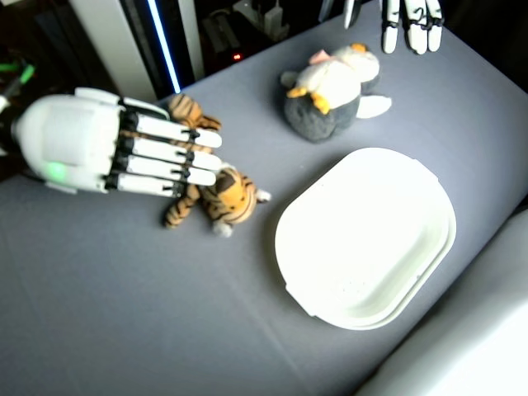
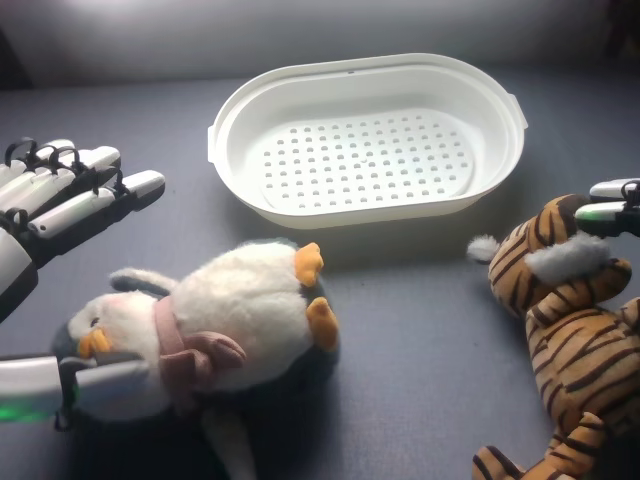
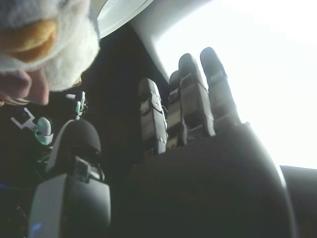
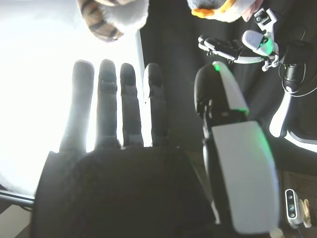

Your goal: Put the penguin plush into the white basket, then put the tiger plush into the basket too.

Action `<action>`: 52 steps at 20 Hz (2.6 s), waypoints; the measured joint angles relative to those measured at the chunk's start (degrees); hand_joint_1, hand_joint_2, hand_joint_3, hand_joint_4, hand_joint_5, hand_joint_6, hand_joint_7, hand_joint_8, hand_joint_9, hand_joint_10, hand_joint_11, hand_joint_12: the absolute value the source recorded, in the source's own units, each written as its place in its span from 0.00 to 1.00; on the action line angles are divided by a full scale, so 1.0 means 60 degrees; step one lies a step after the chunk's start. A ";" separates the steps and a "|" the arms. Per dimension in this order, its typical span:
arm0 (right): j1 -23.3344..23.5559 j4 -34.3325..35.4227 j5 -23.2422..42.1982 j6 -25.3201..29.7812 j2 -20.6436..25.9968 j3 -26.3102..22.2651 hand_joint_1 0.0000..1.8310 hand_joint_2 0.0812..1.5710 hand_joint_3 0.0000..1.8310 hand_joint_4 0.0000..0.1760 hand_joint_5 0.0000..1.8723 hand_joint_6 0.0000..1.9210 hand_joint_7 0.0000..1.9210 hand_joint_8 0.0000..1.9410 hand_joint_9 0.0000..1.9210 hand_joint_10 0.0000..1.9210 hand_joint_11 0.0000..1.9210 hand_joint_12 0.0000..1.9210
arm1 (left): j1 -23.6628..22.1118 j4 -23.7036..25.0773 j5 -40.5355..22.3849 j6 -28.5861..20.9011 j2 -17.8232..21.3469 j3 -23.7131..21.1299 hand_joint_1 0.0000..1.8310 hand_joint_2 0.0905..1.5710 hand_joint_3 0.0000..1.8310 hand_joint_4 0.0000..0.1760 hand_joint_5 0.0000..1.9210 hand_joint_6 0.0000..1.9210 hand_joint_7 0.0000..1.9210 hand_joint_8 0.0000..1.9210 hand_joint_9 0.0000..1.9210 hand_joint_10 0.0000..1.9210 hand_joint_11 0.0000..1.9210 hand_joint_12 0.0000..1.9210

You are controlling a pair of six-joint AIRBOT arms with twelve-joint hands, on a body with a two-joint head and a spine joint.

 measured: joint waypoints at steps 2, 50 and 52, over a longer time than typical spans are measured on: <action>0.0000 0.0004 -0.0040 0.0000 0.0000 0.0000 0.33 0.74 0.00 0.35 0.21 0.00 0.14 0.00 0.15 0.00 0.12 0.19 | 0.0000 0.0011 0.0033 -0.0004 0.0000 0.0000 0.32 0.54 0.00 0.85 0.07 0.00 0.05 0.00 0.05 0.00 0.00 0.10; 0.0208 -0.0098 -0.0273 0.0197 -0.0350 0.0433 0.35 0.77 0.00 0.08 0.23 0.00 0.16 0.00 0.17 0.00 0.17 0.10 | -0.7544 0.0889 0.7012 0.2302 -0.2670 0.4156 0.44 0.54 0.00 1.00 0.02 0.00 0.10 0.00 0.13 0.00 0.00 0.46; 0.0215 -0.0182 -0.0248 0.0222 -0.0328 0.0430 0.35 0.76 0.00 0.07 0.24 0.00 0.17 0.00 0.17 0.00 0.17 0.09 | -0.7326 0.0834 0.6849 0.2306 -0.2630 0.3978 0.42 0.54 0.00 1.00 0.02 0.00 0.09 0.00 0.12 0.00 0.00 0.44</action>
